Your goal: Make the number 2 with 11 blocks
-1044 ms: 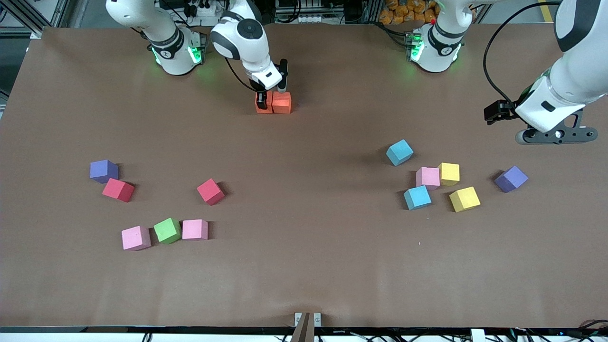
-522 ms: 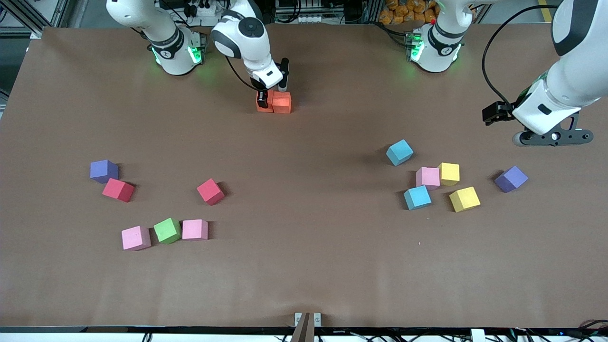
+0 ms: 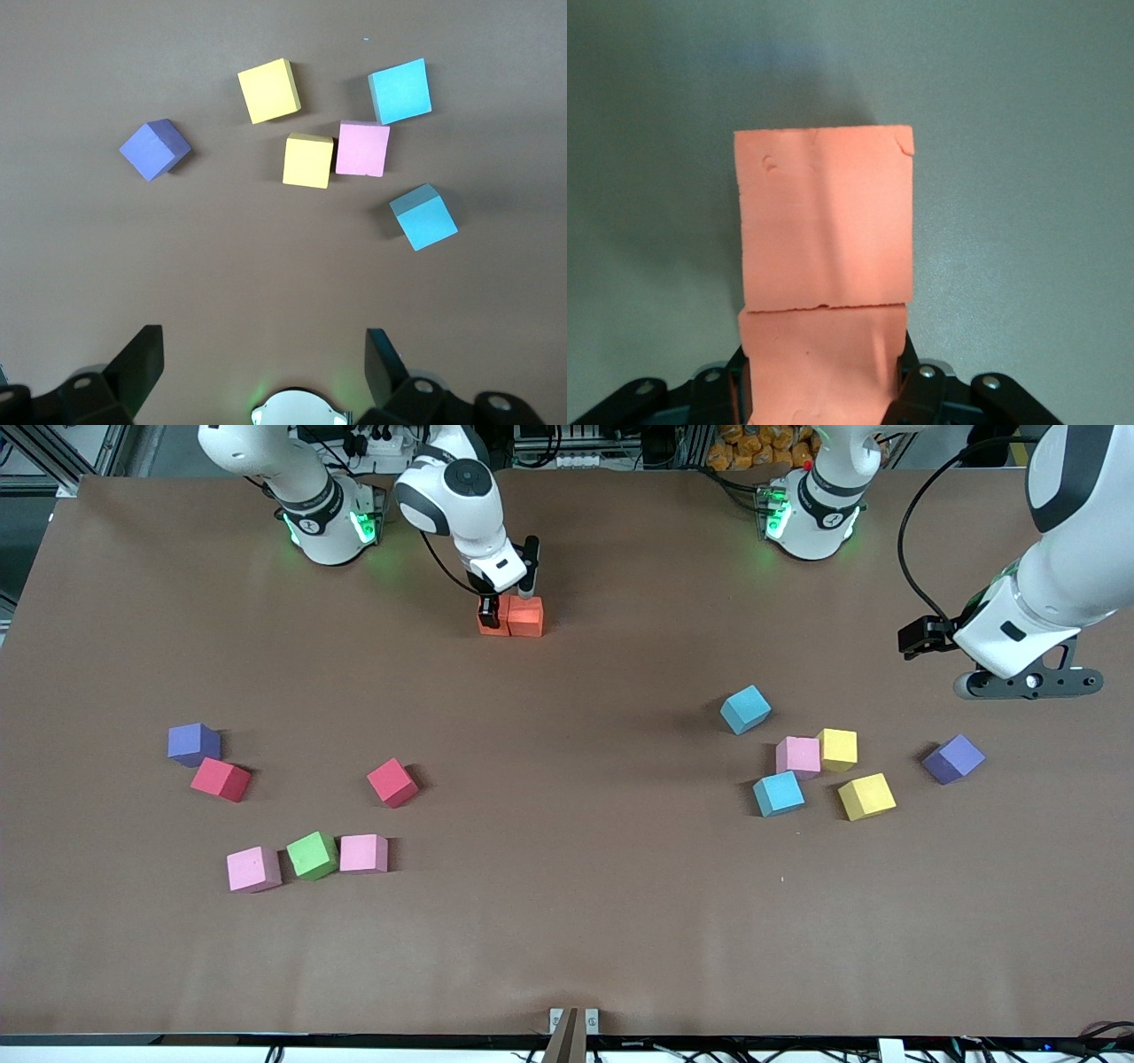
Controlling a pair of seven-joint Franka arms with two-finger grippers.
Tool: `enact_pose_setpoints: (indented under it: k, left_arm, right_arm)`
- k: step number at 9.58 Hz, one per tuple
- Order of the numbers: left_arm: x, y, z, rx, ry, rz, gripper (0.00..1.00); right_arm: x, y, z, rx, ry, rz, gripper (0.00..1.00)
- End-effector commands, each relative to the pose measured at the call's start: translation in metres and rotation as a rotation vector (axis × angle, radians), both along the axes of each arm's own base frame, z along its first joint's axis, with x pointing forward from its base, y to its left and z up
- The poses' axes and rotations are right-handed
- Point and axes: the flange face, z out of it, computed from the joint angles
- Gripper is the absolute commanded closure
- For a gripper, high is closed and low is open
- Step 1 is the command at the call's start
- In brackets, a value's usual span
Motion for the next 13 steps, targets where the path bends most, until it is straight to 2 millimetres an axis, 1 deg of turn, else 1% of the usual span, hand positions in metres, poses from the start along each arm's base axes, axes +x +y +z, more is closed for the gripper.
enact_pose_setpoints:
  k: [1,3,5,6,7,8,10,12,13]
  left_arm:
    - [-0.001,-0.007,-0.019,-0.035,-0.004,-0.003,0.00]
    - [-0.002,-0.016,-0.041,-0.059,-0.012,0.069,0.00]
    - [-0.014,-0.058,-0.081,-0.030,-0.037,0.168,0.00]
    - [-0.019,-0.070,-0.101,-0.021,-0.048,0.220,0.00]
    - [-0.023,-0.079,-0.121,-0.015,-0.039,0.250,0.00]
    - [-0.027,-0.084,-0.136,-0.013,-0.011,0.292,0.00]
    - [-0.029,-0.090,-0.158,-0.012,0.039,0.355,0.00]
    - [-0.031,-0.088,-0.180,0.005,0.081,0.399,0.00]
    - [-0.030,-0.091,-0.193,-0.006,0.115,0.445,0.00]
  right_arm:
    - [0.000,-0.003,-0.007,0.002,-0.010,-0.030,0.92]
    - [0.000,-0.003,-0.007,0.004,-0.012,-0.059,0.92]
    - [0.000,-0.003,-0.009,0.001,-0.012,-0.060,0.92]
    - [0.000,-0.002,-0.009,0.000,-0.012,-0.074,0.73]
    - [0.001,-0.001,-0.010,-0.001,-0.013,-0.084,0.23]
    - [0.000,-0.001,-0.010,-0.001,-0.013,-0.083,0.00]
    - [0.000,0.003,-0.007,0.008,-0.016,-0.081,0.00]
    - [0.002,0.005,0.000,0.020,-0.016,-0.081,0.00]
    - [0.002,0.006,0.005,0.028,-0.015,-0.082,0.00]
